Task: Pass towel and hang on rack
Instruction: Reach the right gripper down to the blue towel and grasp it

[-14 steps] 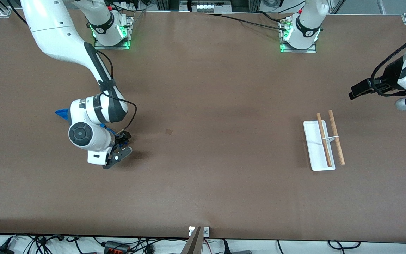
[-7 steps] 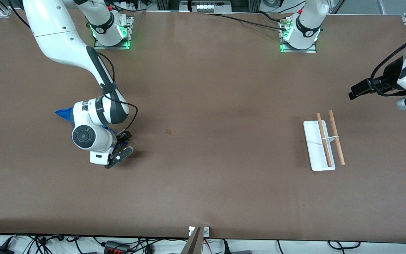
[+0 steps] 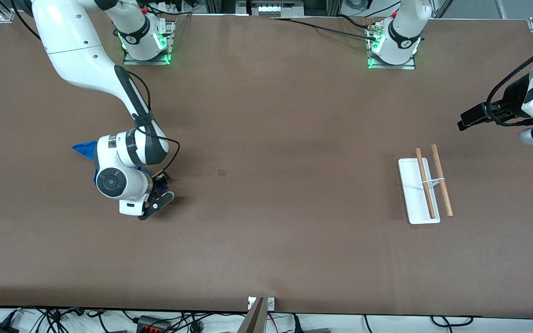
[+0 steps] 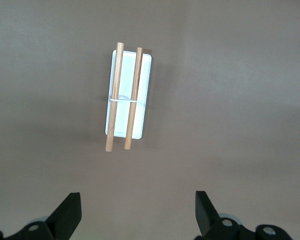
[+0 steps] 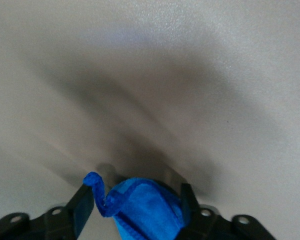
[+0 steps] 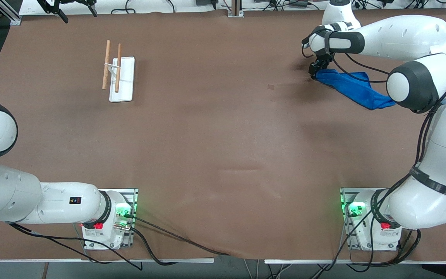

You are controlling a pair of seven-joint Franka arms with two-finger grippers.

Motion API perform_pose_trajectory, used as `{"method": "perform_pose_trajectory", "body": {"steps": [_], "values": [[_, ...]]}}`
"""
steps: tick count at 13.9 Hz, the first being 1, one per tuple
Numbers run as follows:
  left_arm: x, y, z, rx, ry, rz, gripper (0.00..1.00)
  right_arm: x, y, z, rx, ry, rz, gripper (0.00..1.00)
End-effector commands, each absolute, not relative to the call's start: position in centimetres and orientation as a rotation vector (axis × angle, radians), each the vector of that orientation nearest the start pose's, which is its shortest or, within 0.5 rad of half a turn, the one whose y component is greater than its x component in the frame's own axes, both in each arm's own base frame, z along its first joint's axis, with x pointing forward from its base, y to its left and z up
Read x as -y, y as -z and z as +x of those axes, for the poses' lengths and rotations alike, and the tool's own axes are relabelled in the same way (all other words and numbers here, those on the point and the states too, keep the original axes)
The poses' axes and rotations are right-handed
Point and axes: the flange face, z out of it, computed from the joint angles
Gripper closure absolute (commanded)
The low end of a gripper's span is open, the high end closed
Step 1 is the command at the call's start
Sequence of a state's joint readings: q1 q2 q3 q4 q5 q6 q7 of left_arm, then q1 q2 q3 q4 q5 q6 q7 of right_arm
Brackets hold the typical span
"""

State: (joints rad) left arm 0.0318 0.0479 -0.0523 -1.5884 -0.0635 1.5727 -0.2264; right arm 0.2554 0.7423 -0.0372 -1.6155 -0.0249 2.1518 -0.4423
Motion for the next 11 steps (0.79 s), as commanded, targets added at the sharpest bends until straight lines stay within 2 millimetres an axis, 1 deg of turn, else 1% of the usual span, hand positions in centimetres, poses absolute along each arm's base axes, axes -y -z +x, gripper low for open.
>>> {"method": "perform_pose_trajectory", "body": {"steps": [1, 2, 4, 6, 7, 9, 11], "values": [[1.9, -59.5, 56.9, 0.321, -0.123, -3.194, 0.0, -14.5, -17.6, 65.3, 1.089, -0.339, -2.956, 0.44], [1.9, -59.5, 56.9, 0.321, -0.123, -3.194, 0.0, -14.5, -17.6, 65.3, 1.085, -0.339, -2.956, 0.53], [1.9, -59.5, 56.9, 0.321, -0.123, -3.194, 0.0, -14.7, -17.8, 65.4, 1.088, -0.332, -2.957, 0.79], [1.9, -59.5, 56.9, 0.321, -0.123, -3.194, 0.0, -14.9, -18.2, 65.6, 1.087, -0.319, -2.955, 0.96], [1.8, -59.5, 56.9, 0.324, -0.123, -3.196, 0.0, -15.1, -18.2, 65.6, 1.088, -0.316, -2.954, 1.0], [1.9, -59.5, 56.9, 0.324, -0.123, -3.195, 0.0, -15.1, -18.3, 65.6, 1.092, -0.314, -2.954, 1.0], [1.8, -59.5, 56.9, 0.324, -0.123, -3.196, 0.0, -15.5, -18.7, 65.7, 1.121, -0.302, -2.942, 1.0]]}}
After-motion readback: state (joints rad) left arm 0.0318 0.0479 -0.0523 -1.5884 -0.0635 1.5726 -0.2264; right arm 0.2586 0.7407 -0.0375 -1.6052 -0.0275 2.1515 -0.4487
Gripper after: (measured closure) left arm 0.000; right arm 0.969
